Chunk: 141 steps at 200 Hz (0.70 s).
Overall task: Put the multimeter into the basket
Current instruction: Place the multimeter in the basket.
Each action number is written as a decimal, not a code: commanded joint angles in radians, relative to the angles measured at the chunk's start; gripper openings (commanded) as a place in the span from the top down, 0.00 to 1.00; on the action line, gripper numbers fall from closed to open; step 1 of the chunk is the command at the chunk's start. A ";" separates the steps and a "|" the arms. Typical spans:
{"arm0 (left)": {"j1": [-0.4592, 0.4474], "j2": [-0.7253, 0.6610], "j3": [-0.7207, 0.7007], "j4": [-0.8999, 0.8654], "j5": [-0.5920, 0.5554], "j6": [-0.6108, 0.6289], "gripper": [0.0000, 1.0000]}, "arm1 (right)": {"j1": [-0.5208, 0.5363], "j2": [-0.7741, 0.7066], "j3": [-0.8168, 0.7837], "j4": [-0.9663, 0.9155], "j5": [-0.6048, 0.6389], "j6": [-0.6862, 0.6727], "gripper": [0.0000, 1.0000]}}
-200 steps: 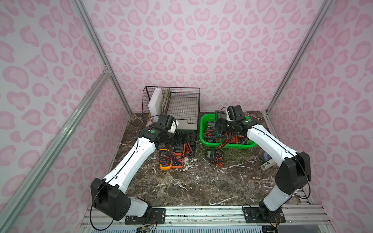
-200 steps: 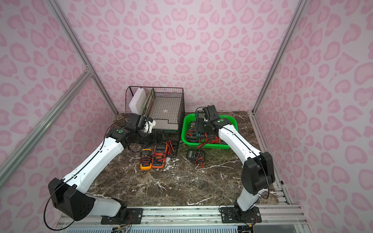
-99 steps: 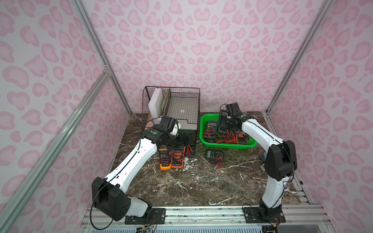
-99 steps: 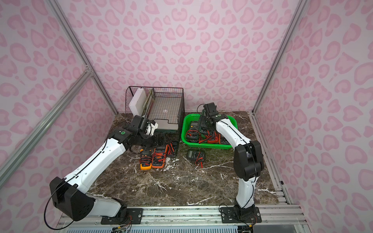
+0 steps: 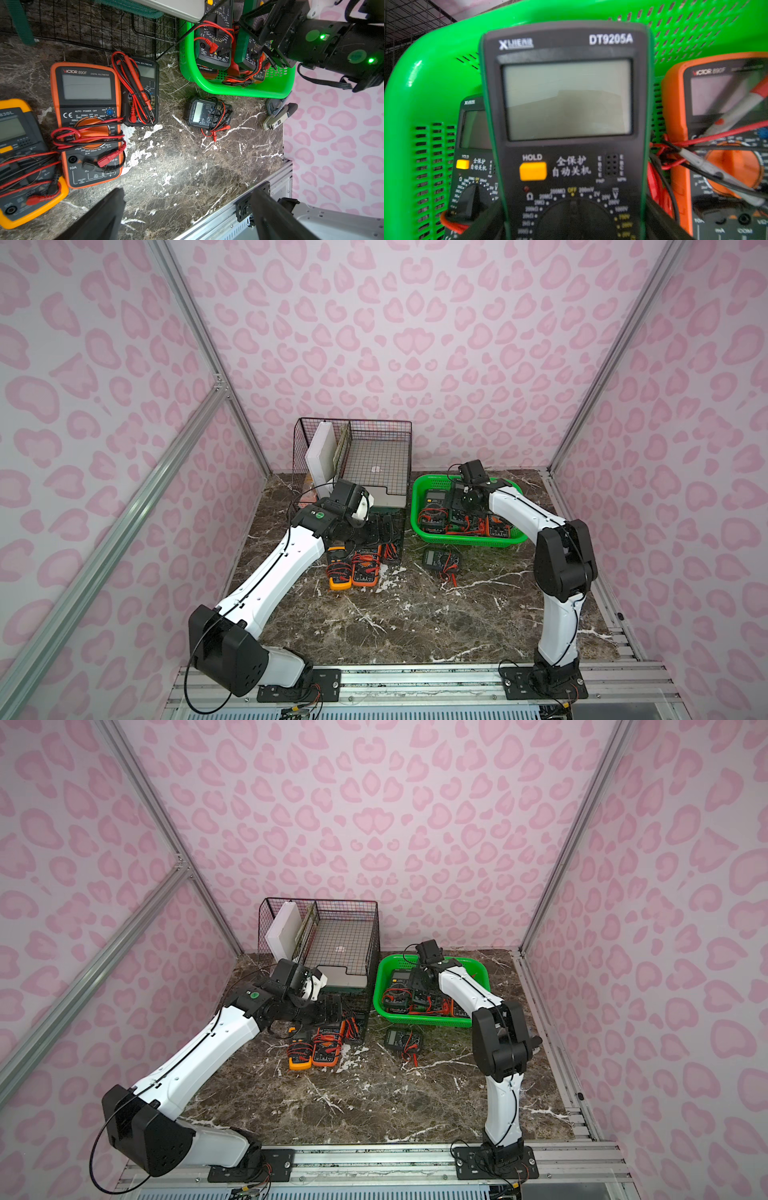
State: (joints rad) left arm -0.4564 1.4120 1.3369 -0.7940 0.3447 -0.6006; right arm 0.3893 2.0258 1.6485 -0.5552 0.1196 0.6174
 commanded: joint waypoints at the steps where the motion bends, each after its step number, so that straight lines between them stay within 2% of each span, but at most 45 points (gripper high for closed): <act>1: -0.001 -0.010 -0.006 0.015 -0.001 -0.003 0.02 | 0.008 0.009 -0.001 0.008 0.017 -0.007 0.41; 10: -0.002 -0.012 -0.008 0.017 -0.001 -0.003 0.02 | 0.011 0.015 0.000 0.002 0.019 -0.007 0.35; 22: -0.002 -0.012 -0.009 0.018 -0.001 -0.004 0.02 | 0.015 0.023 0.007 -0.008 0.021 -0.007 0.20; 40: -0.004 -0.012 -0.009 0.018 -0.003 -0.004 0.02 | 0.024 0.033 0.023 -0.031 0.036 -0.008 0.07; 54: -0.004 -0.012 -0.008 0.019 0.000 -0.004 0.01 | 0.028 0.034 0.030 -0.041 0.043 -0.006 0.01; 141: -0.005 -0.012 -0.007 0.023 -0.001 0.010 0.02 | 0.033 -0.053 0.033 -0.049 0.043 0.005 0.01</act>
State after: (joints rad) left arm -0.4614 1.4036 1.3293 -0.7929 0.3447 -0.6033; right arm 0.4206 2.0048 1.6711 -0.6003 0.1520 0.6170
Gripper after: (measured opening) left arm 0.985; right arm 0.992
